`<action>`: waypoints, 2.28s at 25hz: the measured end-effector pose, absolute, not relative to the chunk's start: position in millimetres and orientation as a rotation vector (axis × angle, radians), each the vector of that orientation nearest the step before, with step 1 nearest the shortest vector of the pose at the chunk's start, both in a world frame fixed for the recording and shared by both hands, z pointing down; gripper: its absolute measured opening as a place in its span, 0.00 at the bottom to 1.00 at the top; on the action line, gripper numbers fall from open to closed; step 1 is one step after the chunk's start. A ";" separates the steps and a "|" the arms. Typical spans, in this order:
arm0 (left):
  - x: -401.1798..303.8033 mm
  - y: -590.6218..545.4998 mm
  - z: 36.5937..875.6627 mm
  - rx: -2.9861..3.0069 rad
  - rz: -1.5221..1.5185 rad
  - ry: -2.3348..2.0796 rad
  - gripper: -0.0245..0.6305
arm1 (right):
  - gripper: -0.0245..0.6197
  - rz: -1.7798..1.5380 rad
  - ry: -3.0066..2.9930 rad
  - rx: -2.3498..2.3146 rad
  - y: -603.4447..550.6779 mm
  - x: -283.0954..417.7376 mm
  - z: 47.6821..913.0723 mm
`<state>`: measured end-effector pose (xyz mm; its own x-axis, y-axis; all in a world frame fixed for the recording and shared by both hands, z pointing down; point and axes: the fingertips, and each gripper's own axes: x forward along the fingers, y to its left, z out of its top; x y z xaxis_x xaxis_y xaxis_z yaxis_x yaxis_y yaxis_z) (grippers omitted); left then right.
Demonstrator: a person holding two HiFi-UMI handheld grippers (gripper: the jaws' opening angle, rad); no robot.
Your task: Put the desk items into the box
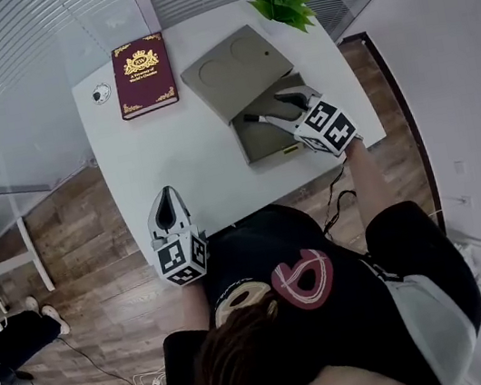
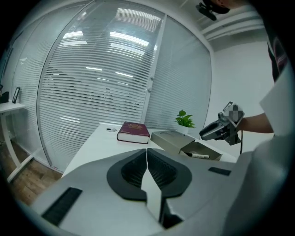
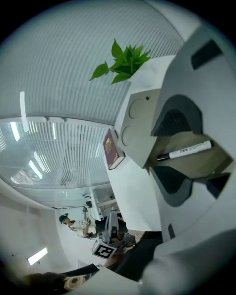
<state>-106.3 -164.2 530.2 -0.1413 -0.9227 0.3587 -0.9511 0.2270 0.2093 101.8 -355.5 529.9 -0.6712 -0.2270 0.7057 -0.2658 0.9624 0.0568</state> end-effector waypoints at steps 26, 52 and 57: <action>-105.5 -158.9 451.2 2.065 -0.031 -1.964 0.07 | 0.36 0.288 -2.614 1.077 -260.4 65.9 466.4; -87.9 -157.1 461.6 2.195 -0.014 -1.790 0.07 | 0.05 0.238 -2.566 1.289 -218.5 53.6 472.4; -85.1 -160.9 465.5 2.195 -0.005 -1.779 0.07 | 0.05 0.225 -2.565 1.265 -219.5 52.6 474.9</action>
<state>-85.1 -160.9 465.5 0.2266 -0.9547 0.1931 -0.9536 -0.1771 0.2433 52.6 -219.5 474.9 -0.5812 -0.7529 0.3088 -0.7951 0.6061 -0.0186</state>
